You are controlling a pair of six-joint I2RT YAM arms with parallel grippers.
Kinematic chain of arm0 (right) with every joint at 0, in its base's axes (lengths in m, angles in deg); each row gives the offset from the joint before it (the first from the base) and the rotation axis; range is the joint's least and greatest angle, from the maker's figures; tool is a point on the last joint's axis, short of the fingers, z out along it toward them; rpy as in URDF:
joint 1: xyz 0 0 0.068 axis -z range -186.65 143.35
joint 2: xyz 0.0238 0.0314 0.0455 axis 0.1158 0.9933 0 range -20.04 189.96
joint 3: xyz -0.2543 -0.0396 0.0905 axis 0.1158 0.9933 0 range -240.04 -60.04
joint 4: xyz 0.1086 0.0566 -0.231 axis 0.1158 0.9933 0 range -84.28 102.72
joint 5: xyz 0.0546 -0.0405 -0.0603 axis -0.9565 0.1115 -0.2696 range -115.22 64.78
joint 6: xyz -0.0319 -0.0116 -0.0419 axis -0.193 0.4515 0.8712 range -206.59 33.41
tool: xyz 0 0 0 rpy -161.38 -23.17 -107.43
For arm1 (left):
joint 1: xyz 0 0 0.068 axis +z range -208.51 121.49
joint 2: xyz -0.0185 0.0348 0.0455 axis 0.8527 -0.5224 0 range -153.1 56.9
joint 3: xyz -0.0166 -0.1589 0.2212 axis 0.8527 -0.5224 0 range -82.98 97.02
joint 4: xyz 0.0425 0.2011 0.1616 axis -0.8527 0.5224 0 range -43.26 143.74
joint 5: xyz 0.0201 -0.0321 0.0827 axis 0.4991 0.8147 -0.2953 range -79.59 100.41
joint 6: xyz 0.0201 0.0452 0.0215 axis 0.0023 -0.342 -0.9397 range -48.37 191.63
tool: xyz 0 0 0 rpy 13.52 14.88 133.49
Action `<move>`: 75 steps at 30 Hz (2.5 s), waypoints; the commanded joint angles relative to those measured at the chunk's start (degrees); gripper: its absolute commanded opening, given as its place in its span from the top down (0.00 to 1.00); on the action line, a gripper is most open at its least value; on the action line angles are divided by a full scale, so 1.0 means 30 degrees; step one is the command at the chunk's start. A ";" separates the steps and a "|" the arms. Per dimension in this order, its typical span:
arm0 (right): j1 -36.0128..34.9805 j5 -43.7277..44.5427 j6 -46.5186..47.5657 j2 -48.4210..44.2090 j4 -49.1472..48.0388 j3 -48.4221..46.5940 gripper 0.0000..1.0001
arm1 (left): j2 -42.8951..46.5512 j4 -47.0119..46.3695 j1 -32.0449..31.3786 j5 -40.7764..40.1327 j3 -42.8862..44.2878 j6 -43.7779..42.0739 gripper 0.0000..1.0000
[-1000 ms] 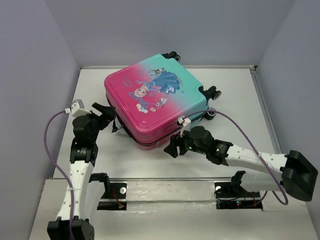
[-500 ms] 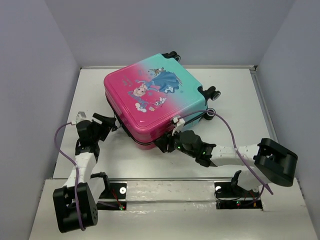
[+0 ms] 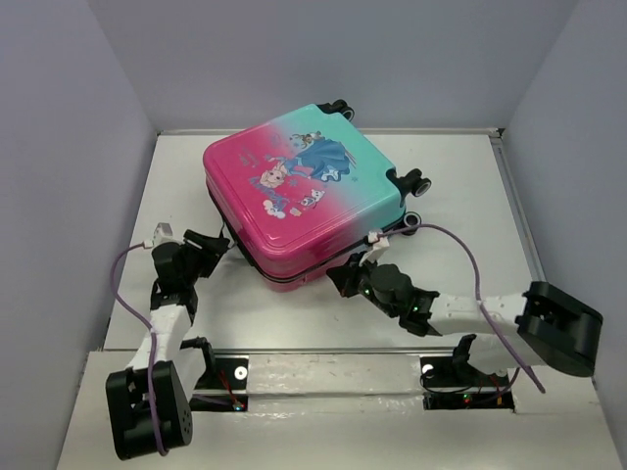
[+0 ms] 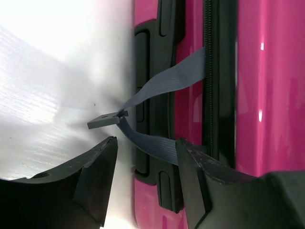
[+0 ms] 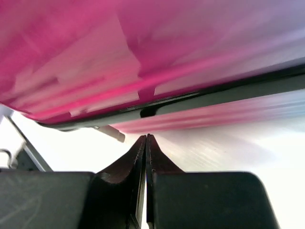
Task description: Pack the luggage
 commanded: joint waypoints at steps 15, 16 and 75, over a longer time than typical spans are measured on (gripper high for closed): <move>0.6991 0.2420 0.1058 -0.8025 1.4548 -0.2080 0.93 | -0.4677 0.3327 -0.0161 -0.4071 1.3832 -0.2860 0.08; 0.7168 0.2330 0.1525 -0.7937 1.4548 -0.2258 0.93 | -0.5625 0.3445 -0.0103 -0.4071 1.5639 -0.3008 0.07; 1.5841 -1.1871 0.6364 0.2470 1.9207 -2.1718 0.00 | -0.3942 0.1772 -0.3120 -0.0847 1.3311 -0.2476 0.01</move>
